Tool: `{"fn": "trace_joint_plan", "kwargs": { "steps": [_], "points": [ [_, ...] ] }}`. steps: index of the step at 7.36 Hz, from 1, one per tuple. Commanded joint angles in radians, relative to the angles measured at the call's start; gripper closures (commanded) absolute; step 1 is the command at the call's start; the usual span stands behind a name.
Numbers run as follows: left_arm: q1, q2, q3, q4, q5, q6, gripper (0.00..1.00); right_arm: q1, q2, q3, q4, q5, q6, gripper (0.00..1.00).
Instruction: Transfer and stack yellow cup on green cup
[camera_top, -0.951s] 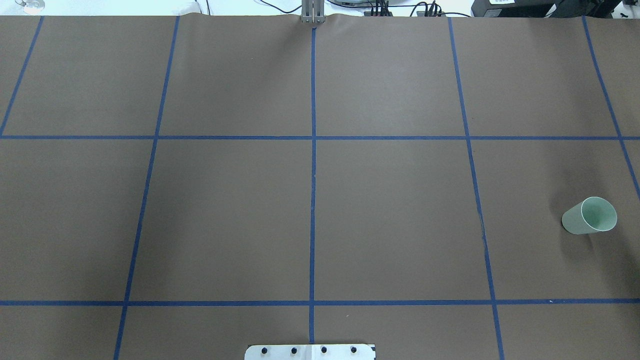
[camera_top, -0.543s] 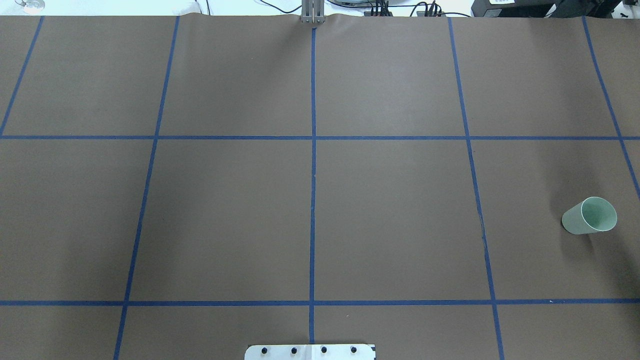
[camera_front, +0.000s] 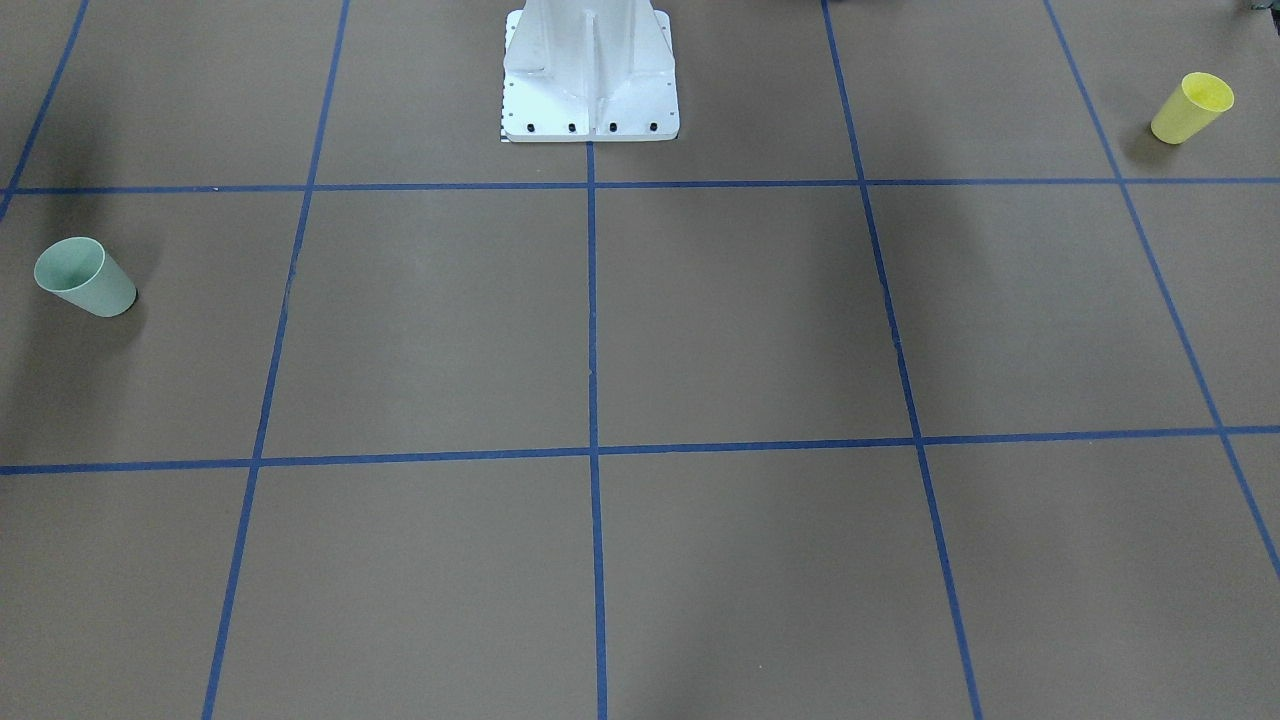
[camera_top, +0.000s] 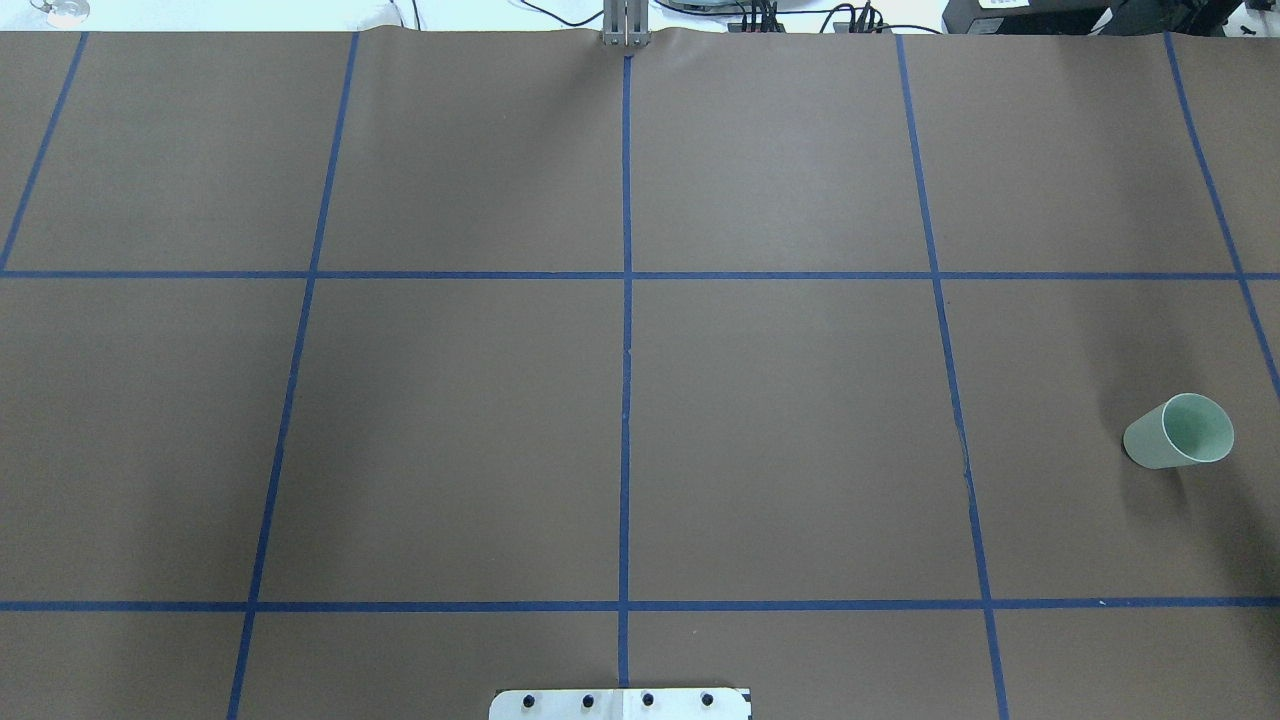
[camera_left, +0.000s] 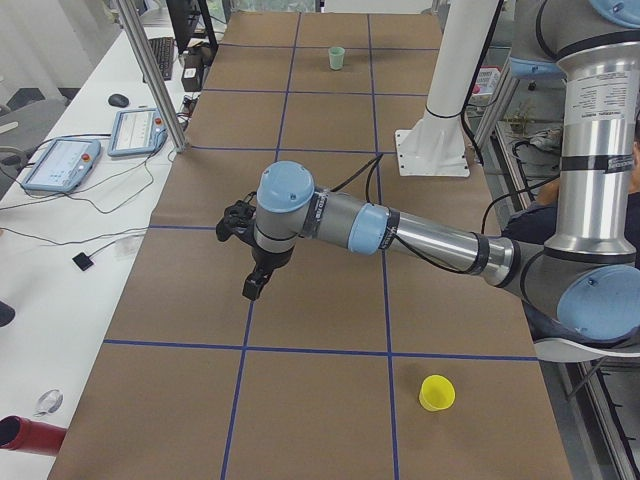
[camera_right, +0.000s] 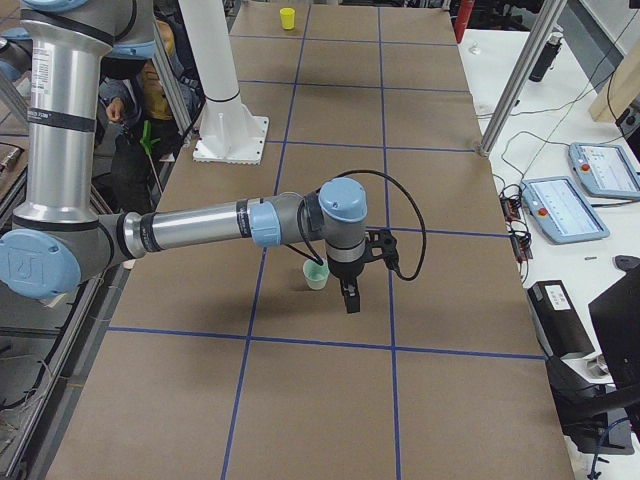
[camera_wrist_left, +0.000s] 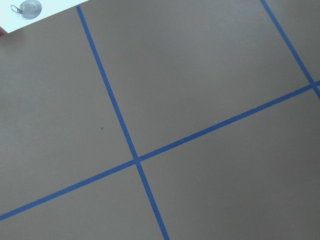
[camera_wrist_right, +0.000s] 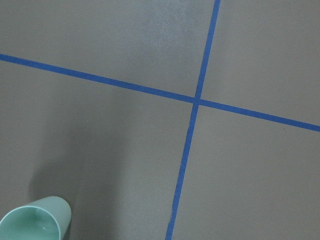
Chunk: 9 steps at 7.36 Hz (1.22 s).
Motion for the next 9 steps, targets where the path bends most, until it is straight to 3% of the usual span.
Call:
{"fn": "trace_joint_plan", "kwargs": {
  "steps": [1, 2, 4, 9],
  "points": [
    [0.002, -0.011, 0.003, -0.005, 0.004, -0.003, 0.00, 0.001, -0.009, -0.004, 0.008, 0.003, -0.001, 0.00],
    [0.000, -0.029, 0.003, -0.004, 0.007, -0.045, 0.00, 0.001, -0.009, -0.005, 0.019, 0.002, -0.006, 0.00],
    [0.024, -0.046, -0.026, -0.091, 0.161, -0.305, 0.00, 0.001, -0.029, -0.014, 0.061, 0.003, 0.002, 0.00],
    [0.259, -0.022, -0.044, -0.124, 0.704, -0.842, 0.00, 0.001, -0.042, -0.016, 0.068, 0.008, 0.000, 0.00]
  ]
}}
